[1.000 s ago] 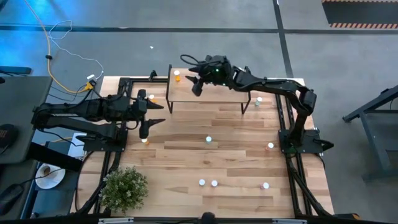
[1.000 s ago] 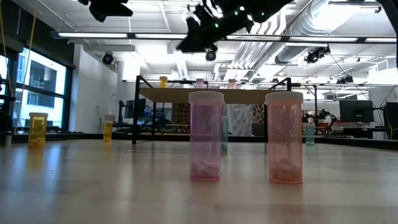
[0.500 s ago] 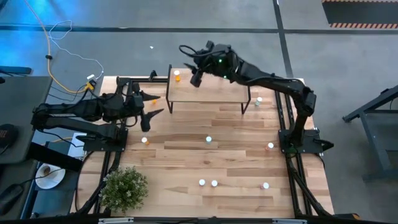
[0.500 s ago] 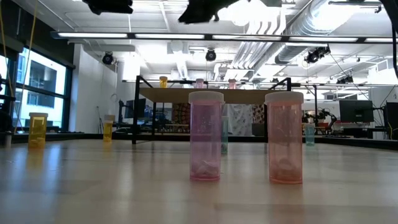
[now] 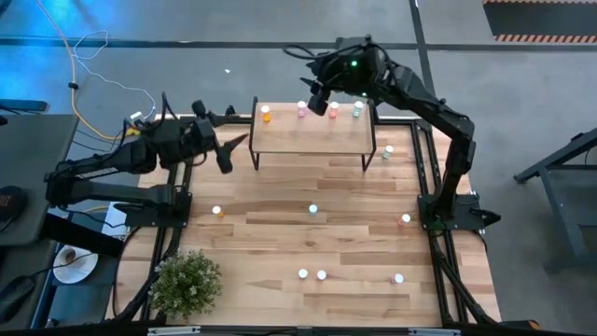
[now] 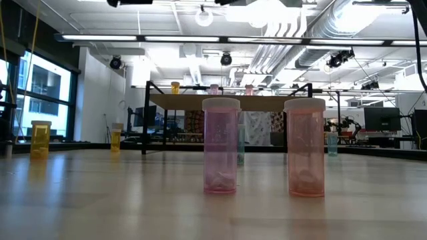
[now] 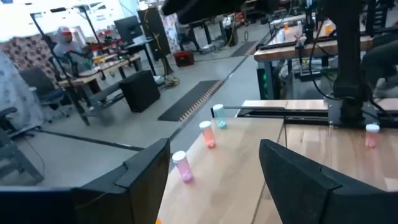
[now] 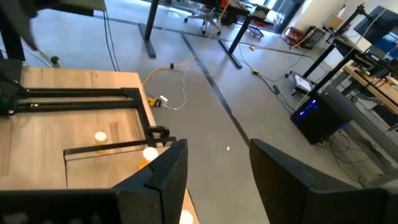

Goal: Pick and place medicine bottles onto shelf by color
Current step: Adjust the pill bottles on the shelf

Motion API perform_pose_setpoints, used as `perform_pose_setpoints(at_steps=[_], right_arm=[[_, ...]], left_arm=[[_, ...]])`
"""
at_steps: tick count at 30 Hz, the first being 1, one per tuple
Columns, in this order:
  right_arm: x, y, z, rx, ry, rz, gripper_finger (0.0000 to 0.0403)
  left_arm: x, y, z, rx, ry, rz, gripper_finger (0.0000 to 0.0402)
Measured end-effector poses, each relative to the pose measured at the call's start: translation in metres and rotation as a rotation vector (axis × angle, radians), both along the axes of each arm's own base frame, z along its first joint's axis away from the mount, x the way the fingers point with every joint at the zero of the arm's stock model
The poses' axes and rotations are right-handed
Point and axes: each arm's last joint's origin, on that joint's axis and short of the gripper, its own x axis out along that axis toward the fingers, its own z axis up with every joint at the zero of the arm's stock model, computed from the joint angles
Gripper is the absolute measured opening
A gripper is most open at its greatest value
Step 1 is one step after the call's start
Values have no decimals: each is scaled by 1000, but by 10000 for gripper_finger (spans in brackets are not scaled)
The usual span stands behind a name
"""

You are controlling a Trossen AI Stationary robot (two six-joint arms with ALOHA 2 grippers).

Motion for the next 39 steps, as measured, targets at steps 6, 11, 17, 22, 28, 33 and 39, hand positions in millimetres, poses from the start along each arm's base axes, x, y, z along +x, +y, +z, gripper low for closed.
perform_pose_setpoints(at_steps=[6, 11, 17, 22, 28, 33, 39], right_arm=[[-15, -1, 12, 13, 19, -22, 165], [-21, -1, 13, 33, 34, -37, 165], [-26, -2, 12, 45, 66, -47, 165], [-27, -1, 8, 63, 107, -47, 165], [-28, -1, 7, 68, 119, -47, 165], [-28, -1, 6, 71, 127, -48, 165], [-28, -1, 6, 69, 128, -47, 165]], left_arm=[[4, 31, 12, -48, 47, -51, 236], [11, 66, 8, -115, 158, -62, 236], [15, 110, -9, -206, 251, 12, 236], [18, 135, -28, -287, 287, 69, 236], [25, 152, -47, -361, 318, 98, 236], [32, 159, -60, -395, 350, 98, 236], [36, 164, -69, -408, 382, 95, 236]])
